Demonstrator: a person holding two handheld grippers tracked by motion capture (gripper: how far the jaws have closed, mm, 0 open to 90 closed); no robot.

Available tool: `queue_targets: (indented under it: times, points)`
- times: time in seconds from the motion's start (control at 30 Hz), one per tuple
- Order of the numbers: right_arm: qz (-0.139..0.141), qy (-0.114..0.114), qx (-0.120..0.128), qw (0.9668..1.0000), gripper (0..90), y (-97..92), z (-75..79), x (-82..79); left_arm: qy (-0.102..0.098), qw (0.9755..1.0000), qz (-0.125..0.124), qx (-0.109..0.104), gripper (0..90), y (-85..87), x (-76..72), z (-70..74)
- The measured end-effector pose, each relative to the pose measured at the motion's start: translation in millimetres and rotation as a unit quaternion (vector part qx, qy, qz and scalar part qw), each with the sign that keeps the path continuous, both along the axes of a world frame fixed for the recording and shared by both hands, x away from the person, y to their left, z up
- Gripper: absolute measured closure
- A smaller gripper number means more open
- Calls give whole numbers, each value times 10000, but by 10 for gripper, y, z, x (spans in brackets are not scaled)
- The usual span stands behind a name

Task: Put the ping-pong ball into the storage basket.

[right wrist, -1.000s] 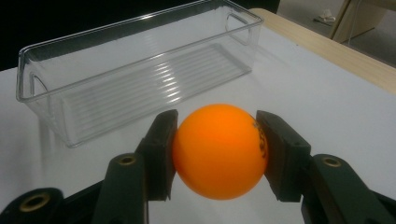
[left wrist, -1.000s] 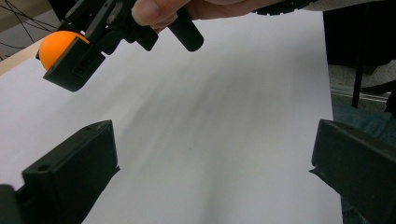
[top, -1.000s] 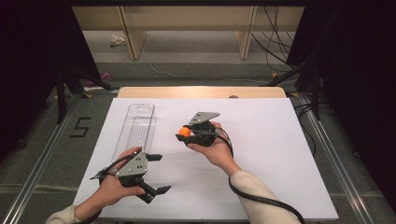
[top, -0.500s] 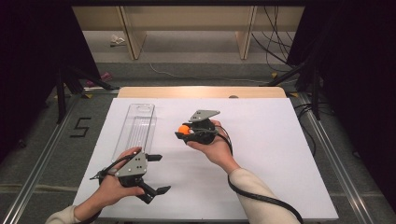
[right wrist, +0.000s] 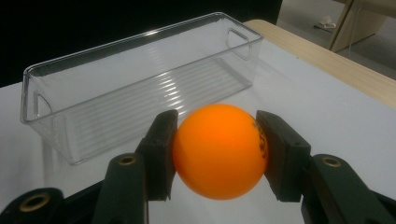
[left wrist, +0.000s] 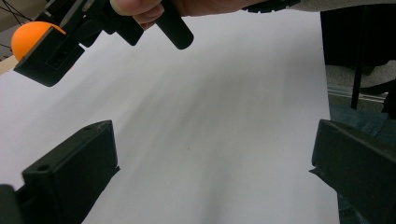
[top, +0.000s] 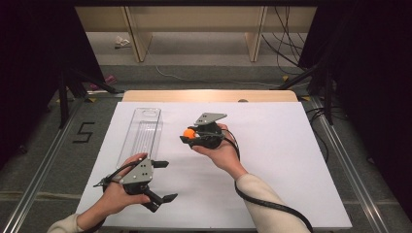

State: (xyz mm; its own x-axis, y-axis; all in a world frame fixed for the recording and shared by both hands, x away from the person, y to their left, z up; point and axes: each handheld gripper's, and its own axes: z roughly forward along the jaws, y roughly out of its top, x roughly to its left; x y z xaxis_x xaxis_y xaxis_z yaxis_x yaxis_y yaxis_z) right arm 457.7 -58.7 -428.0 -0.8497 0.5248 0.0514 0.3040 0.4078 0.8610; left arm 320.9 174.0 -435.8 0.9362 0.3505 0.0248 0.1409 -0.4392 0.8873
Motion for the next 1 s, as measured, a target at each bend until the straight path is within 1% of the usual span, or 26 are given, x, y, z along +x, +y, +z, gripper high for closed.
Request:
queue_targets:
  times: [1.0]
  points:
    - [96,-46,-44,9999,516,148,86,58,-11,10000,-27,-2,0,8,0,9]
